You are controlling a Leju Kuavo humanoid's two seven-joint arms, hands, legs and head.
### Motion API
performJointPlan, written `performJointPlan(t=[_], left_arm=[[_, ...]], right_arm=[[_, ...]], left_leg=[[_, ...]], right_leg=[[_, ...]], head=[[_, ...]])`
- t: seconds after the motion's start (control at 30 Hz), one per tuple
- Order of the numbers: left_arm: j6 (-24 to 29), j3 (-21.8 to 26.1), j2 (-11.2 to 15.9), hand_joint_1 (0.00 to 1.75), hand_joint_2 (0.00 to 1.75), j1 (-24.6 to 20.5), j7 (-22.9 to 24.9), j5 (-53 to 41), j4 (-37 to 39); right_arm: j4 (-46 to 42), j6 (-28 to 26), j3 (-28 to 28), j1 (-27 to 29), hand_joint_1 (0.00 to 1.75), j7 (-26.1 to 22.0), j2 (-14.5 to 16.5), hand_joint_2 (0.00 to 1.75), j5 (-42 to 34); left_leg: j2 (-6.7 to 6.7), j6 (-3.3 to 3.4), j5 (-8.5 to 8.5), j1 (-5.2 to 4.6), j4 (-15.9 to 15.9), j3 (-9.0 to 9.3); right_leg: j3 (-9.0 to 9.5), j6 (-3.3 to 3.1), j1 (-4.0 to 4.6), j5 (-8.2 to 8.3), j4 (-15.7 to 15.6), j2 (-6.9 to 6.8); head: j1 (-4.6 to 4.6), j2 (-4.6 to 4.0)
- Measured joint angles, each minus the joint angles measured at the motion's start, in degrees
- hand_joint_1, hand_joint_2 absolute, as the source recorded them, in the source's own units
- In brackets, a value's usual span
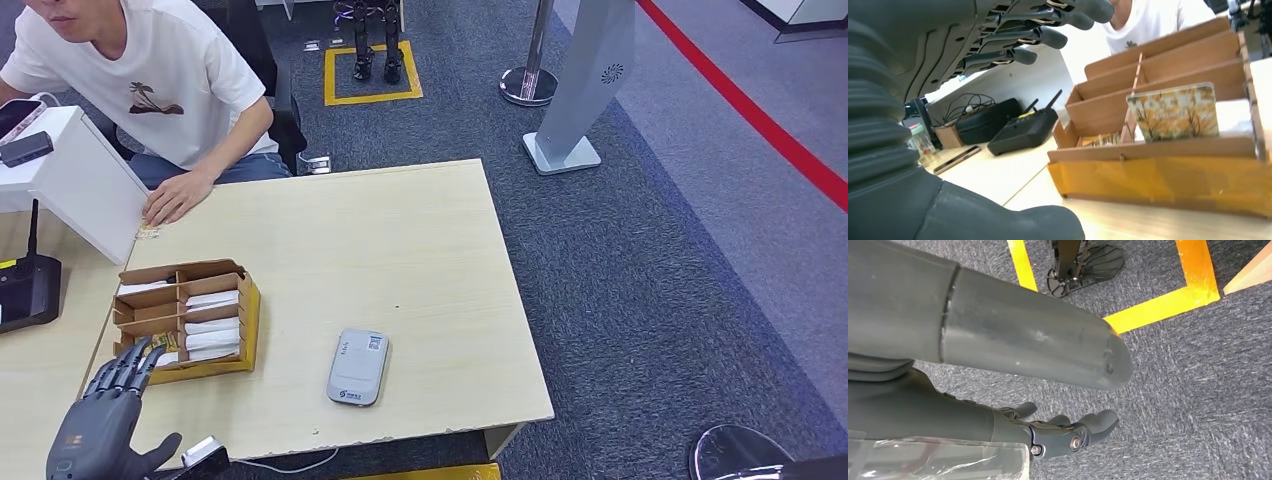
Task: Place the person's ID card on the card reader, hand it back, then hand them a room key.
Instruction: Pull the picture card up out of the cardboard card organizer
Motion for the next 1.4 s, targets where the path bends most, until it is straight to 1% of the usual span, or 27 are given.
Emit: performJointPlan(t=[0.27,0.47,0.6,1.03,1.4], left_arm=[[-1.9,0.0,0.1,0.00,1.75,-2.5,-0.3,0.4,3.1],[-4.3,0.0,0.1,0.00,1.75,-6.7,-1.6,0.4,7.0],[-4.8,0.0,0.1,0.00,1.75,-8.7,-2.2,0.4,9.0],[-5.9,0.0,0.0,0.00,1.75,-11.8,-3.4,0.7,11.8],[-6.4,-0.4,-0.2,0.00,1.75,-13.3,-4.2,1.5,13.0]], right_arm=[[0.0,0.0,0.0,-0.4,0.00,0.7,0.0,0.00,0.8],[0.0,0.1,0.3,-1.1,0.00,1.4,0.0,0.00,1.7],[0.0,0.1,0.6,-1.3,0.00,1.4,0.0,0.00,1.8],[0.0,0.2,0.7,-1.5,0.00,1.5,0.0,0.00,2.2],[0.0,0.3,0.9,-1.6,0.00,1.5,0.0,0.00,2.3]], left_leg=[[-0.01,0.00,0.00,-0.01,0.0,0.00],[-0.03,0.01,0.01,0.00,0.0,0.00],[-0.03,0.02,0.02,0.00,0.0,0.01],[-0.03,0.03,0.02,-0.01,0.0,0.00],[-0.03,0.03,0.02,-0.01,0.0,0.00]], right_leg=[[0.00,0.00,0.00,0.00,0.0,0.00],[0.01,-0.01,0.00,0.01,0.0,-0.03],[0.01,-0.02,0.00,0.02,0.0,-0.02],[0.00,0.00,0.00,0.00,0.0,-0.02],[0.00,-0.01,0.00,0.00,0.0,-0.01]], head=[[-0.01,0.00],[-0.01,-0.01],[0.01,0.00],[0.00,-0.01],[0.01,0.00]])
